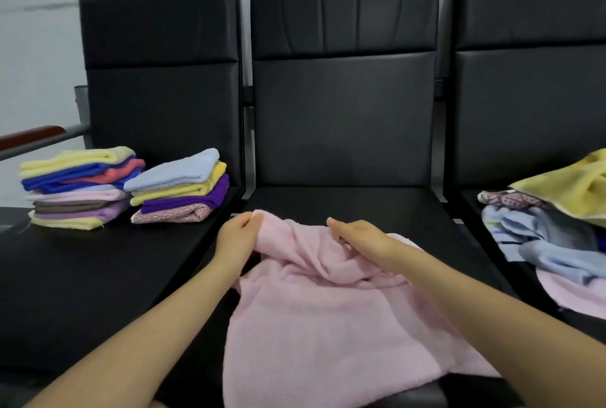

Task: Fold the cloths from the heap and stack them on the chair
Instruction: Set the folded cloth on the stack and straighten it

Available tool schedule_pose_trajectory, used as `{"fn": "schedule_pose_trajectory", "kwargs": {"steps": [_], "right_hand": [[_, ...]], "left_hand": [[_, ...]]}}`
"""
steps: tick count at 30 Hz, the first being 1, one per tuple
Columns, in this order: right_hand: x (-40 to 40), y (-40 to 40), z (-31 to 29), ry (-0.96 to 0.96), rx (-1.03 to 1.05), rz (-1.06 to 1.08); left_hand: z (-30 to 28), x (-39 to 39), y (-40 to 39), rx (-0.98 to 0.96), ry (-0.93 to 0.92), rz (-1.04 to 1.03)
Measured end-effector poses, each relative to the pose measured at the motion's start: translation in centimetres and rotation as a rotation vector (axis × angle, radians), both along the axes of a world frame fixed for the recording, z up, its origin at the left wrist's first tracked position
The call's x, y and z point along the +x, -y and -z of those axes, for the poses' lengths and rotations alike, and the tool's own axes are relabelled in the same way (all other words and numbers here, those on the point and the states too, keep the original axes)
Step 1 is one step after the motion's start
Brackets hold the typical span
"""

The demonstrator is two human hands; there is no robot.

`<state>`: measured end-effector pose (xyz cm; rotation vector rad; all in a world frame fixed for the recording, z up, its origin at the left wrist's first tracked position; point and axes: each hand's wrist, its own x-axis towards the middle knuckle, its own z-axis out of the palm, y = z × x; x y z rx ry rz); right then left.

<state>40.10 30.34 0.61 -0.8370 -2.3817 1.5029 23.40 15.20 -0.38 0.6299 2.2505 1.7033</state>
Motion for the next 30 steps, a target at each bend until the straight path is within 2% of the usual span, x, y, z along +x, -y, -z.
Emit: {"fn": "schedule_pose_trajectory", "kwargs": {"steps": [2, 4, 5, 7, 9, 10, 13, 15, 19, 23, 27, 28, 30], "right_hand": [[-0.4, 0.2, 0.7, 0.074, 0.074, -0.066], [-1.1, 0.3, 1.3, 0.143, 0.209, -0.107], [-1.5, 0.5, 1.3, 0.179, 0.26, -0.117], [-1.9, 0.9, 0.9, 0.249, 0.29, -0.128], [-1.7, 1.1, 0.3, 0.294, 0.266, -0.156], [-1.4, 1.2, -0.1, 0.291, 0.241, -0.155], [-0.7, 0.9, -0.7, 0.179, 0.139, -0.117], [-0.4, 0.7, -0.5, 0.096, 0.133, -0.106], [-0.1, 0.5, -0.1, -0.059, 0.114, -0.06], [-0.2, 0.6, -1.6, -0.259, -0.223, 0.072], [0.0, 1.2, -2.7, -0.237, -0.484, 0.043], [0.1, 1.1, -2.6, -0.208, -0.435, -0.004], [0.3, 1.2, -2.2, -0.087, -0.16, -0.111]], "left_hand": [[-0.5, -0.8, 0.2, 0.167, 0.327, -0.099], [-1.0, -0.9, 0.8, 0.353, 0.622, -0.09], [-1.3, -0.7, 1.2, 0.392, 0.708, -0.075], [-1.1, -0.7, 2.0, 0.415, 0.766, -0.043], [-1.3, -0.3, 2.5, 0.319, 0.748, 0.0], [-1.2, -0.4, 2.6, 0.197, 0.658, 0.004], [0.0, -1.0, 2.6, -0.332, 0.168, 0.074], [0.5, -1.1, 2.3, -0.461, -0.012, 0.106], [0.7, -1.3, 2.3, -0.43, -0.082, 0.121], [0.6, -1.4, 2.4, -0.276, -0.042, 0.107], [0.2, -0.6, 2.3, -0.122, 0.083, 0.093], [0.2, -0.7, 2.3, -0.077, 0.16, 0.074], [0.0, -0.6, 2.5, 0.032, 0.368, 0.04]]}}
